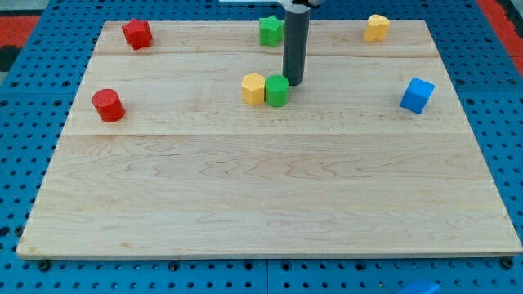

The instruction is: Slide the green circle towards the bottom center

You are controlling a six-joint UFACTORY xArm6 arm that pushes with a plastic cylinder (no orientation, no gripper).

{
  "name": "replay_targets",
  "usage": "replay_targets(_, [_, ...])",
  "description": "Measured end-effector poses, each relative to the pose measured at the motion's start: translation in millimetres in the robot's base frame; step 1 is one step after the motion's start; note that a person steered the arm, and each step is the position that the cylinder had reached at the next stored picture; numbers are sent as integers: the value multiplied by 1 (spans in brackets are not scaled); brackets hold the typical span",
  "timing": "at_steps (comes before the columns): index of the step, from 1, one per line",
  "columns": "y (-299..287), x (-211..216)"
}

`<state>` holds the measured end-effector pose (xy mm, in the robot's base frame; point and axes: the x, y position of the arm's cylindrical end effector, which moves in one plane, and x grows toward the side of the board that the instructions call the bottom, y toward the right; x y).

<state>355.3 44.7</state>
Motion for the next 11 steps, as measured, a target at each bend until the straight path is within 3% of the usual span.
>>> replay_targets(1, [6,65])
replay_targets(4, [6,-37])
replay_targets(6, [-26,-50])
replay_targets(10, [-17,168])
replay_targets(11, [-40,200])
